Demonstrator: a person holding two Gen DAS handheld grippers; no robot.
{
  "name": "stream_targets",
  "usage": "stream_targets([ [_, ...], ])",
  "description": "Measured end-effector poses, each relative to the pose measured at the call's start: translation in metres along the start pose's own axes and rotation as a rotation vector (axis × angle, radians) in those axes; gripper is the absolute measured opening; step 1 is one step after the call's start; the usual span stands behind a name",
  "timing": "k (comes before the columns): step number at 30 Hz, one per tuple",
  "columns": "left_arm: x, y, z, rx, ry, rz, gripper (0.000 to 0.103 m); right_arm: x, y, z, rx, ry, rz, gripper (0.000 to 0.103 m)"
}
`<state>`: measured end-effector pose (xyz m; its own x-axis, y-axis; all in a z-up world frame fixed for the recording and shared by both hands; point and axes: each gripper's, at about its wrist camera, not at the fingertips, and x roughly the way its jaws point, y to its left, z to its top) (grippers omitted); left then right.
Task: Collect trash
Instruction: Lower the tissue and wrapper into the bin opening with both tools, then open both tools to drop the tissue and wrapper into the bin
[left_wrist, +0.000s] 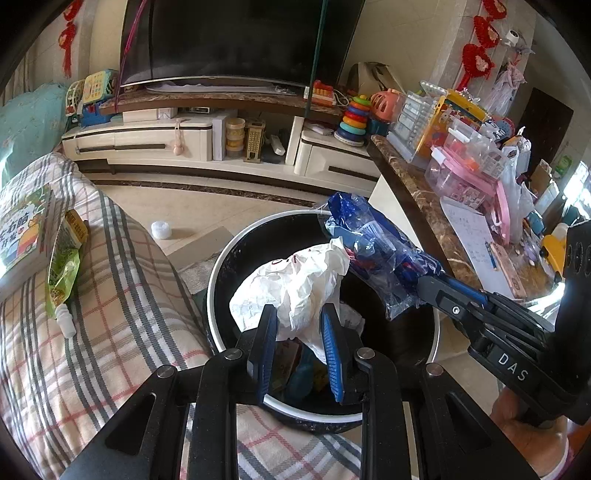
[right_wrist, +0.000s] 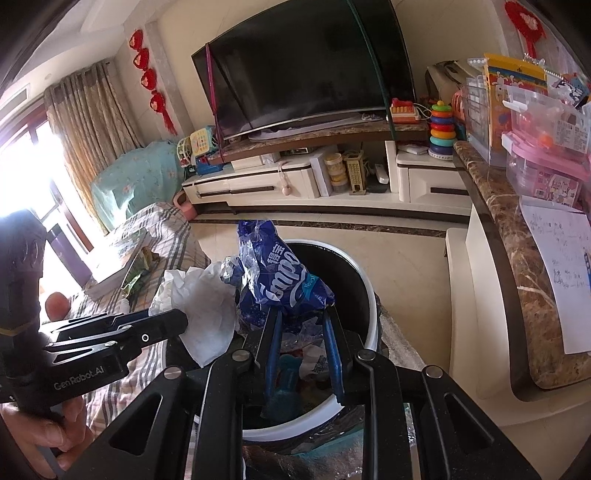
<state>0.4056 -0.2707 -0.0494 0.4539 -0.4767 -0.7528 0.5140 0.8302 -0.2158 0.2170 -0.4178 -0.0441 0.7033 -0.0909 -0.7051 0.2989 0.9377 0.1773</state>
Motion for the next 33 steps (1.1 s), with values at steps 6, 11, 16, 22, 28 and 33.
stream_targets([
  [6,0.004,0.001,0.003,-0.002,0.005,0.004,0.023,0.004,-0.001,0.001,-0.001,0.009,-0.004,0.022],
  [11,0.007,0.0,0.004,0.0,0.013,0.002,0.024,0.009,0.0,0.002,-0.005,0.025,-0.006,0.023],
  [16,0.009,0.0,0.006,0.005,0.017,0.002,0.024,0.013,0.001,0.004,-0.013,0.036,-0.009,0.023],
  [22,0.01,-0.001,0.006,0.002,0.019,0.004,0.025,0.016,0.0,0.005,-0.019,0.042,-0.015,0.023],
  [28,0.012,0.0,0.007,0.005,0.021,0.012,0.028,0.019,-0.003,0.008,-0.022,0.049,-0.02,0.026],
  [33,0.009,0.002,0.008,-0.006,0.013,0.021,0.056,0.022,-0.001,0.01,-0.032,0.062,-0.017,0.031],
])
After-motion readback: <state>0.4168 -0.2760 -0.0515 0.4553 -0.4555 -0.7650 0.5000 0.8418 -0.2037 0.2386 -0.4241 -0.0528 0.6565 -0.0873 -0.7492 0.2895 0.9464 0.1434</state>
